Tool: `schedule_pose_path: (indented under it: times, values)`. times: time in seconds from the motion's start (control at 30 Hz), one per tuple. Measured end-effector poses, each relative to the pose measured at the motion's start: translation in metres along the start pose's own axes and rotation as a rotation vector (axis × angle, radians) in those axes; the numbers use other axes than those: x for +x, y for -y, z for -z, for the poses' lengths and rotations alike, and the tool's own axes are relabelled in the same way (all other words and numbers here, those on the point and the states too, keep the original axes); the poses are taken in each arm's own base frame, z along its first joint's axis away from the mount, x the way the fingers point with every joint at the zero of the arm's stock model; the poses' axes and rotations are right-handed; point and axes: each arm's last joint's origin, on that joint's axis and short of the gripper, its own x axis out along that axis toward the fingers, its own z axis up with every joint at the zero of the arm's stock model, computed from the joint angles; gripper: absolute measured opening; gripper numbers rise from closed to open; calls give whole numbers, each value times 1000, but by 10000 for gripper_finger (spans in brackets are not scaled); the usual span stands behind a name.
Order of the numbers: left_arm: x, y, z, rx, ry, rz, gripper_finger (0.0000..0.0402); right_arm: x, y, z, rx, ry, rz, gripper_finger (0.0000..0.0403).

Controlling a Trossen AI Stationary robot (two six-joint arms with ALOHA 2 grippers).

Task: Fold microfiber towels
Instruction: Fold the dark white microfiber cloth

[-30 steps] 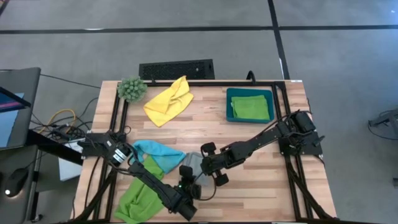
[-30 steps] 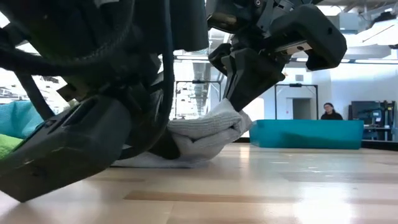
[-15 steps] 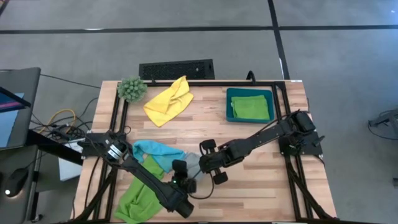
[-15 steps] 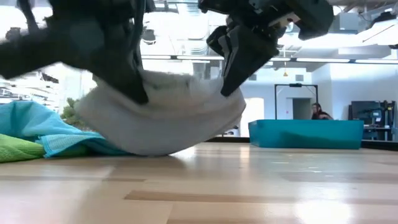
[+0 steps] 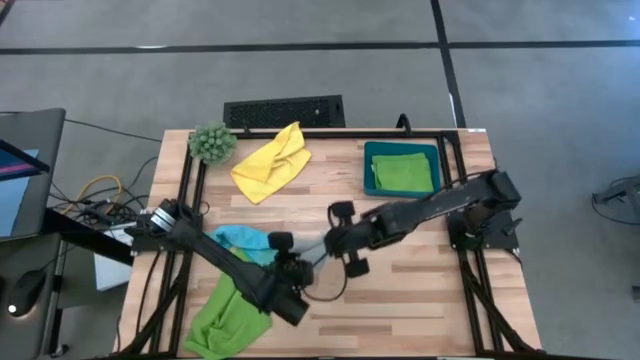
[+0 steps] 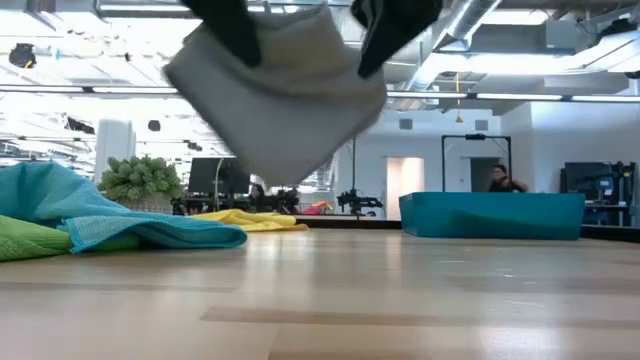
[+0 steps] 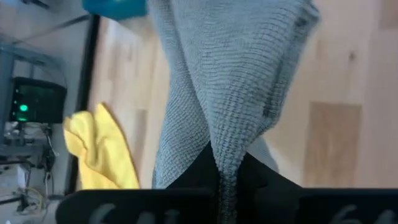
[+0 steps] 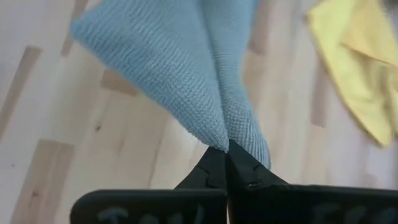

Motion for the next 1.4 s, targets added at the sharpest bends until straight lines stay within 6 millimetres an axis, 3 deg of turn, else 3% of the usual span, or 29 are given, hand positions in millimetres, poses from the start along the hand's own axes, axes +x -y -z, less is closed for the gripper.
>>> schedule_pose_path:
  times: [0.3,0.6,0.87,1.0,1.13,1.4]
  values:
    - [14,-64,-26,-6,61,-82,0,-58,47,26,154,17,110,4]
    - [61,-134,-68,-2,175,-67,0,-93,87,66,247,-118,227,5]
    - [83,-208,-98,-40,331,-94,0,-115,119,120,311,-161,325,6]
    - [96,-236,-110,-72,403,-82,0,-129,132,145,353,-141,376,5]
    - [116,-248,-120,-68,433,-78,0,-136,144,160,381,-161,423,4]
    - [166,-250,-149,-52,427,-64,0,-142,167,189,457,-241,440,4]
